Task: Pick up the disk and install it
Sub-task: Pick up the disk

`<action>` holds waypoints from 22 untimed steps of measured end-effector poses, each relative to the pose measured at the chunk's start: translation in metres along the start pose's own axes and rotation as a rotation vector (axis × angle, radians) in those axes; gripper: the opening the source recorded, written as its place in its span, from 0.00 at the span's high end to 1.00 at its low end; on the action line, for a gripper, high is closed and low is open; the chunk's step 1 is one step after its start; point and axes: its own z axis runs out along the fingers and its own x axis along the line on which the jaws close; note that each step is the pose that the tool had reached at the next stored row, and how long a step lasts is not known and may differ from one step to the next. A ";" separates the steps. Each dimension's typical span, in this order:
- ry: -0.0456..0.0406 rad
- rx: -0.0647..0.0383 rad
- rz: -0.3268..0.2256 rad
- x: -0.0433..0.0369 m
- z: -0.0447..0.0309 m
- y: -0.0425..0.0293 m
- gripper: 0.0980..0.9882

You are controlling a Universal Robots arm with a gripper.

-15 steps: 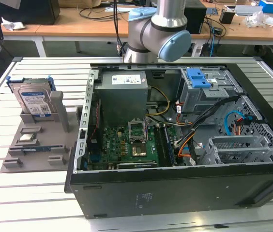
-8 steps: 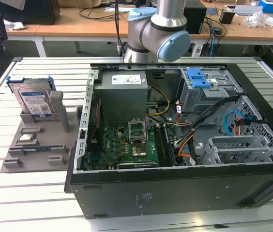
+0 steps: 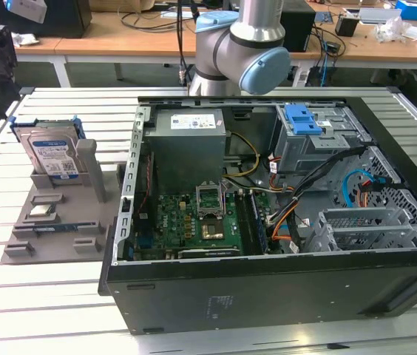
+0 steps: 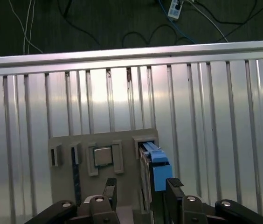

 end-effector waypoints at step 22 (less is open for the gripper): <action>0.0090 -0.001 -0.065 -0.0270 0.0406 -0.0091 0.50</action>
